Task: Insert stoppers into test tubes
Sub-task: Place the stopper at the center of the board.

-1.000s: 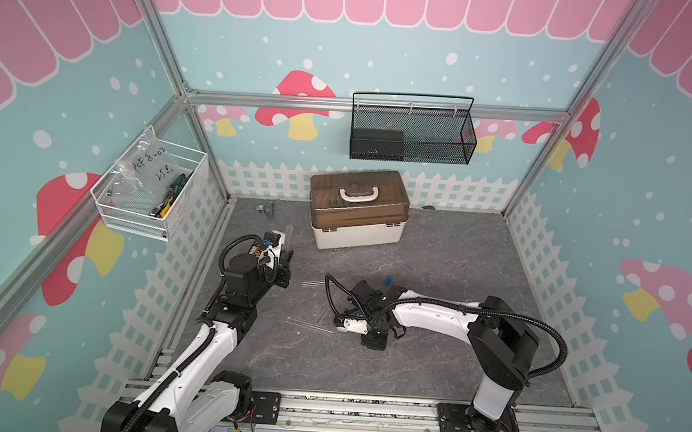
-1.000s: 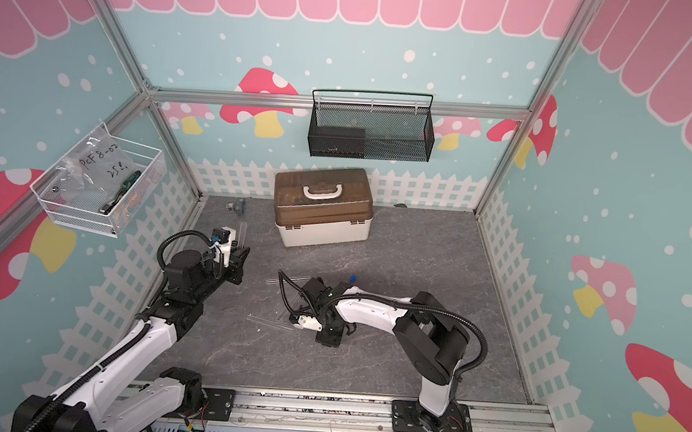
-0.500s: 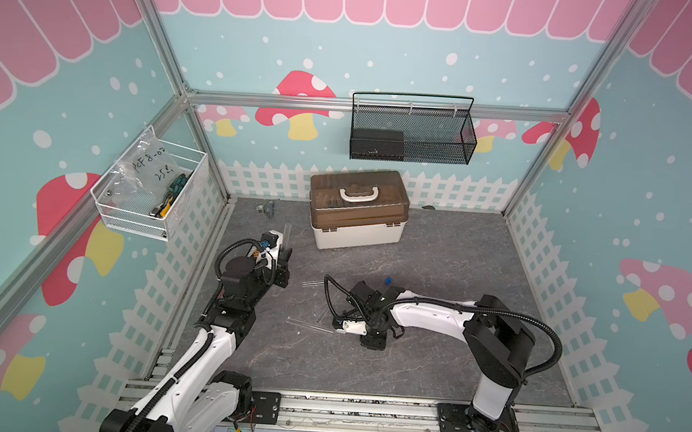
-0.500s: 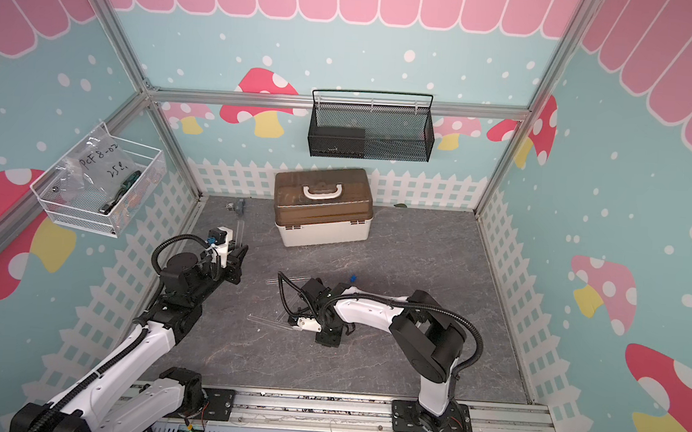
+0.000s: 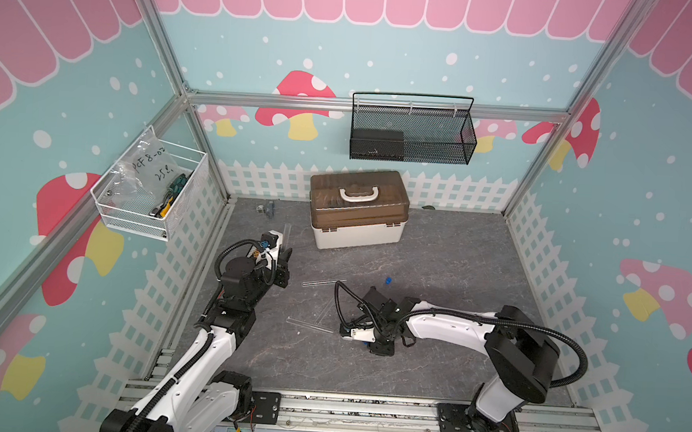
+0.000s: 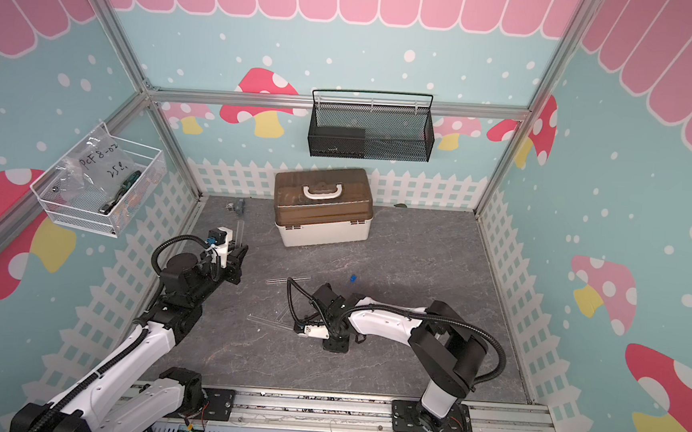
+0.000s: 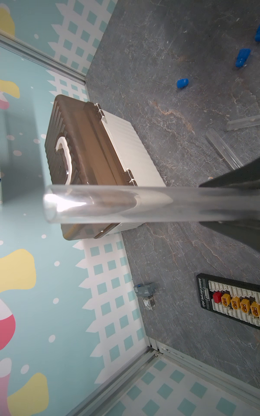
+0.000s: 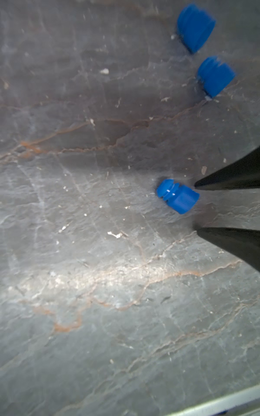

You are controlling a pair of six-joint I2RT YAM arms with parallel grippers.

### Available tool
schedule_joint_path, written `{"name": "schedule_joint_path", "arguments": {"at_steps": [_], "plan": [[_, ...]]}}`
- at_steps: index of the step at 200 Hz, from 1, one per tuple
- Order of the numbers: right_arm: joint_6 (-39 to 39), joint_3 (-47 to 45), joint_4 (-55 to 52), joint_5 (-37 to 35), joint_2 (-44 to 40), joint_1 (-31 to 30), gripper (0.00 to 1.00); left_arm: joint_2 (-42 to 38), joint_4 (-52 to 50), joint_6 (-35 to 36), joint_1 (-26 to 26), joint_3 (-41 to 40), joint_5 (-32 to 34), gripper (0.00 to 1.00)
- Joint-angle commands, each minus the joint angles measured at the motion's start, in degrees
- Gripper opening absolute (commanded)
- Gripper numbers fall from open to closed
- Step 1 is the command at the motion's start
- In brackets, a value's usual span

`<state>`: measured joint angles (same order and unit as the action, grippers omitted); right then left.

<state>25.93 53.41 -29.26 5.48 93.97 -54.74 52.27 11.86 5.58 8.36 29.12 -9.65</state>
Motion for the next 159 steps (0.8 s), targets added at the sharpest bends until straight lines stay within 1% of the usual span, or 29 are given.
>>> {"name": "schedule_joint_path", "arguments": {"at_steps": [1,34,56,70,93,122,159], "plan": [[3.4,-2.0,6.6,1.5,-3.0,0.4,0.32,-0.6,1.1,0.2,-0.3,-0.7,-0.4,0.00],[-1.5,-3.3,7.1,4.1,-4.1,0.5,0.35,-0.3,0.9,0.4,-0.2,-0.8,-0.7,0.00],[-9.5,-3.4,7.5,4.2,-4.7,0.4,0.37,-0.2,0.9,0.4,-0.2,-0.8,-0.9,0.00],[-15.0,-3.2,7.6,2.7,-4.7,0.4,0.38,-0.1,1.0,0.4,-0.2,-0.8,-0.9,0.00],[-21.2,-3.6,8.6,2.3,-5.2,0.3,0.40,0.0,1.0,0.2,-0.2,-0.8,-1.2,0.00],[-23.4,-3.9,8.3,-1.4,-4.9,0.3,0.41,0.3,1.2,-0.3,-0.2,-0.8,-2.1,0.00],[-24.8,-3.6,7.4,0.7,-3.3,0.3,0.41,0.5,1.2,-0.4,-0.2,-0.7,-2.5,0.00]]}}
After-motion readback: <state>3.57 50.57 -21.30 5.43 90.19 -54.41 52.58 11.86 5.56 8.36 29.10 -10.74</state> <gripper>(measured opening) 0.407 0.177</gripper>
